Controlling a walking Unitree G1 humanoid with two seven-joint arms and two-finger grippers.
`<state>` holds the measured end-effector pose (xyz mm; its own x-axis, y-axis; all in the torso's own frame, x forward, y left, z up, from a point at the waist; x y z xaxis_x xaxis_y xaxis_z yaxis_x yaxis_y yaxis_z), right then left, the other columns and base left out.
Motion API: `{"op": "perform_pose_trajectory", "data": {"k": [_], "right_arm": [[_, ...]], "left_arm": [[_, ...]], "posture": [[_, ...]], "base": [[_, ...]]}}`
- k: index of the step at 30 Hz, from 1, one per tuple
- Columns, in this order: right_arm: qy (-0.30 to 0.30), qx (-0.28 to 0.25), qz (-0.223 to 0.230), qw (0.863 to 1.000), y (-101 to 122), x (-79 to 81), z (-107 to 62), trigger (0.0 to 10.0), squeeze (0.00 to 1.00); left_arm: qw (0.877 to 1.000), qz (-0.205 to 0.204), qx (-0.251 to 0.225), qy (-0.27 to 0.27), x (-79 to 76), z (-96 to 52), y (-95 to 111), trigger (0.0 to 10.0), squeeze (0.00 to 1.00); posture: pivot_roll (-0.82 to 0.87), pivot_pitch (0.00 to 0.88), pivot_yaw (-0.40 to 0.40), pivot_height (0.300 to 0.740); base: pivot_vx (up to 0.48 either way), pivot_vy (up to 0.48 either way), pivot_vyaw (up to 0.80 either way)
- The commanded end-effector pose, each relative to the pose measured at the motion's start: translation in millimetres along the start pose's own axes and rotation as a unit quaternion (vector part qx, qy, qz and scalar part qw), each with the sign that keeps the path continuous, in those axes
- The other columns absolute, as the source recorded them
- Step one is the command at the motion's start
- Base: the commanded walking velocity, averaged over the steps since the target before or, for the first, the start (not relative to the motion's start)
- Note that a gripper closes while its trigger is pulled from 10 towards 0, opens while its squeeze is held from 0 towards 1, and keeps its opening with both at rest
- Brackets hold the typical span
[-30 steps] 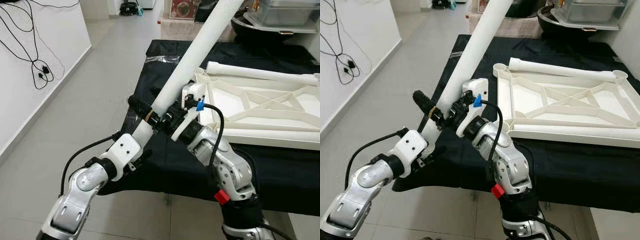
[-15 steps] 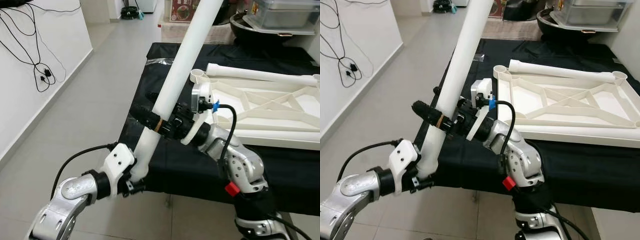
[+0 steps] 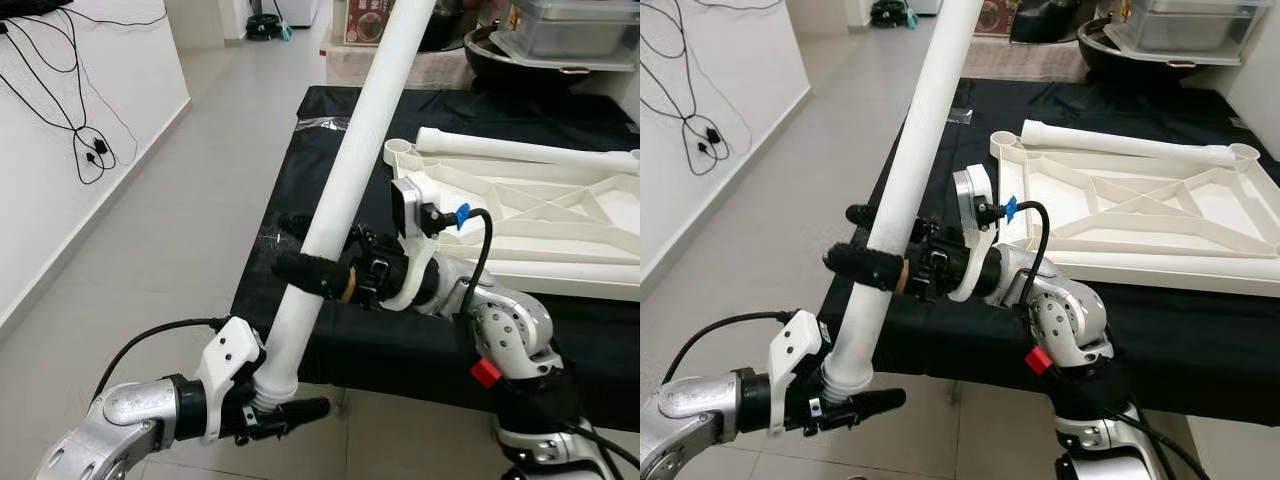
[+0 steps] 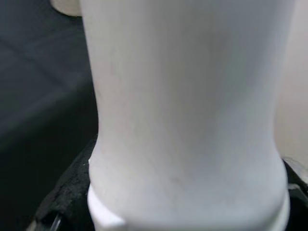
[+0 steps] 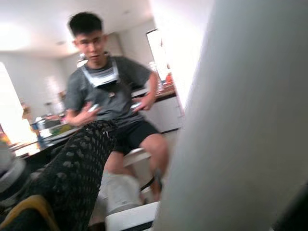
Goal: Building children table
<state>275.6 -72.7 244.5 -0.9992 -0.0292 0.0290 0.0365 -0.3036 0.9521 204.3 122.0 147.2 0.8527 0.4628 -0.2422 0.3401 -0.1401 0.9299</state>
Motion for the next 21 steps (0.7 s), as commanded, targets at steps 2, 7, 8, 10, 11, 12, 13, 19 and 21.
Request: {"op": "perform_pose_trajectory", "data": {"k": [2,7,8,10,11,12,13,19,21], "right_arm": [[0.032,0.001,0.013,0.999,-2.7,6.2,4.0,10.0,0.0],[0.056,0.005,0.021,0.998,-6.3,11.8,7.1,10.0,0.0],[0.062,0.007,0.02,0.998,-7.4,13.1,8.5,10.0,0.0],[0.068,0.007,0.02,0.997,-8.0,13.3,11.0,10.0,0.0],[0.069,0.005,0.019,0.997,-7.5,12.4,12.8,10.0,0.0],[0.069,0.004,0.019,0.997,-7.2,12.0,13.4,10.0,0.0],[0.069,0.004,0.019,0.997,-7.2,12.0,13.4,10.0,0.0],[0.076,-0.003,0.019,0.997,-6.0,11.2,18.7,10.0,0.0],[0.081,-0.002,0.02,0.997,-6.6,11.9,19.3,10.0,0.0]], "left_arm": [[1.0,0.001,0.005,-0.018,-5.6,-0.2,1.5,10.0,0.0],[0.999,-0.007,0.004,-0.033,-9.7,3.2,2.4,10.0,0.0],[0.999,-0.007,0.006,-0.039,-10.9,4.1,2.4,10.0,0.0],[0.999,-0.011,0.007,-0.043,-11.2,4.4,2.4,10.0,0.0],[0.999,-0.015,0.008,-0.046,-11.7,4.4,2.4,10.0,0.0],[0.999,-0.017,0.008,-0.049,-12.3,4.3,2.3,10.0,0.0],[0.999,-0.017,0.008,-0.049,-12.3,4.3,2.3,10.0,0.0],[0.997,-0.046,0.0,-0.062,-19.4,8.4,1.8,10.0,0.0],[0.997,-0.041,0.007,-0.064,-20.7,8.4,-0.6,10.0,0.0]], "posture": [[0.11,0.1,0.032,0.74],[0.11,0.104,0.032,0.74],[0.11,0.103,0.031,0.74],[0.11,0.104,0.034,0.74],[0.11,0.105,0.036,0.74],[0.11,0.106,0.037,0.74],[0.11,0.106,0.037,0.74],[0.11,0.107,0.037,0.74],[0.11,0.107,0.037,0.74]], "base": [[0.0,0.0,0.0],[0.0,0.0,0.0],[0.0,0.0,0.0],[0.0,0.0,0.0],[0.0,0.0,0.0],[0.0,0.0,0.0],[0.0,0.0,0.0],[0.0,0.0,0.0],[0.0,0.0,0.0]]}}
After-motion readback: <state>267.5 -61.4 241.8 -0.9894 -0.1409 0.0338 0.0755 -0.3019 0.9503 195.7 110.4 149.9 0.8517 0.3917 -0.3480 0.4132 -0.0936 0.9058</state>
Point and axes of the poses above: a point about 5 cm out from each wrist's last joint towards the gripper, its own z axis pointing out of the wrist towards the gripper, its own y axis along the axis of the wrist's last joint, x = y × z, the point moved 1 cm from there along z, pointing out of the wrist towards the gripper, and after that the axes turned 10 degrees about -z, right-handed, at the moved point
